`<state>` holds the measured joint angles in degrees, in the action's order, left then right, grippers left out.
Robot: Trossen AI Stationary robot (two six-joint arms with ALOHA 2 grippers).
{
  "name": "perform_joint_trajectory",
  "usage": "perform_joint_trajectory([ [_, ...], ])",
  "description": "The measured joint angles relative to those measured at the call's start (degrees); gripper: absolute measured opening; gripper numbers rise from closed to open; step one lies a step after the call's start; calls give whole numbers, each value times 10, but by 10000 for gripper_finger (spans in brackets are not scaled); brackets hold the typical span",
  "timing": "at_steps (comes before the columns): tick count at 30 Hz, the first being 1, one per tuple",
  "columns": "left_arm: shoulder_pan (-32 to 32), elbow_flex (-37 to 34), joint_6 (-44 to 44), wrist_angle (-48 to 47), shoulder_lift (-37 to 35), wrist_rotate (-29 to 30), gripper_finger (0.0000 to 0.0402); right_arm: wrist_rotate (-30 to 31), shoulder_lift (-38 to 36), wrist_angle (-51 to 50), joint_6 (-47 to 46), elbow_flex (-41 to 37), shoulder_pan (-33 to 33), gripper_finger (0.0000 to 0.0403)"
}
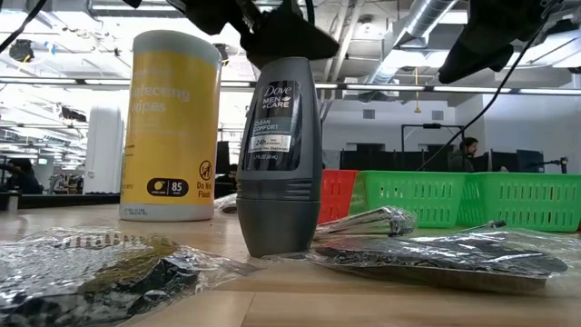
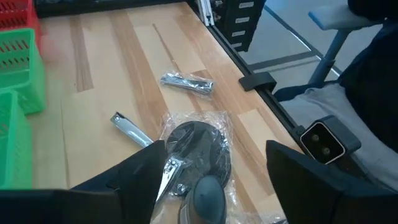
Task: Pick & Place Travel size toiletries
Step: Put the black deodorant into the right red bin
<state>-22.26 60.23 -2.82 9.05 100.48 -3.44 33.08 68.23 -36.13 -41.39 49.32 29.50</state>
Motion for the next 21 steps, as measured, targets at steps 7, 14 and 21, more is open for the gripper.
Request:
perform_joint_trajectory([
  [7,-5,0,-3,2,36,4,285,0,0,2,0,0,0,76],
  [14,-5,0,-7,6,78,5,282,0,0,2,0,0,0,76],
  [21,-5,0,-7,20,113,5,282,0,0,5,0,0,0,76],
])
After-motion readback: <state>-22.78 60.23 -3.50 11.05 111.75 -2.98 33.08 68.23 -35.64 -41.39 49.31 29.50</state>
